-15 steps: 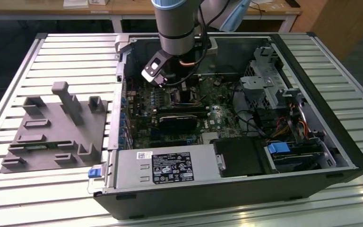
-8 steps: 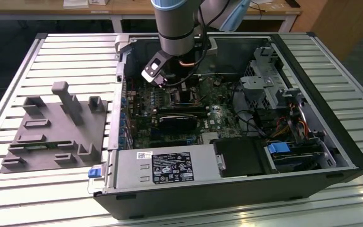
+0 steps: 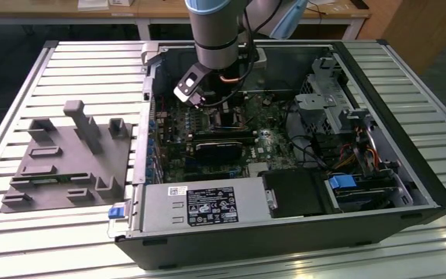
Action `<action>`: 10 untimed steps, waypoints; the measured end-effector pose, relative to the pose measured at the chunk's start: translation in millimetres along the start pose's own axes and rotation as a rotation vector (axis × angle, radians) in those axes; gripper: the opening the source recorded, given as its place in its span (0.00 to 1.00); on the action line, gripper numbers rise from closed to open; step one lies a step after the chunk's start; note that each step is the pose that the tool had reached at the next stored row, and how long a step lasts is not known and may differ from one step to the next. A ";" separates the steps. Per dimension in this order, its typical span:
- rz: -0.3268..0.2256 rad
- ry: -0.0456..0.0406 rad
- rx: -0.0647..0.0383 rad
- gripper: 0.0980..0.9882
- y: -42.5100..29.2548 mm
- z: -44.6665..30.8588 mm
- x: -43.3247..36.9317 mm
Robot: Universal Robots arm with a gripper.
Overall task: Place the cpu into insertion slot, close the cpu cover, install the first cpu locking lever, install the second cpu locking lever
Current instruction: 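Place the cpu into insertion slot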
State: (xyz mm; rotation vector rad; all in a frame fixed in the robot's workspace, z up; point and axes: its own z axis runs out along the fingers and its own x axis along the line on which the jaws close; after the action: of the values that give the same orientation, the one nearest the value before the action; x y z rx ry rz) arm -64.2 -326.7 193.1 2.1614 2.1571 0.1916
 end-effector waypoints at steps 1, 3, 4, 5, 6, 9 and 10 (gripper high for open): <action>0.000 0.0000 0.000 0.49 -0.2 0.2 0.2; 0.001 -0.0001 0.000 0.49 -0.6 0.4 0.4; 0.001 0.0000 0.000 0.49 -0.6 0.5 0.4; 0.001 -0.0001 0.000 0.49 -0.6 0.4 0.4; 0.001 0.0000 0.000 0.49 -0.6 0.5 0.4; 0.002 0.0034 0.000 0.49 -0.6 0.4 0.4; 0.002 0.0043 0.000 0.49 -0.6 0.5 0.5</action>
State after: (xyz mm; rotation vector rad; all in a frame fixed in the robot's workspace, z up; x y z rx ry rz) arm -64.8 -326.2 192.6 2.1649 2.1574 0.1968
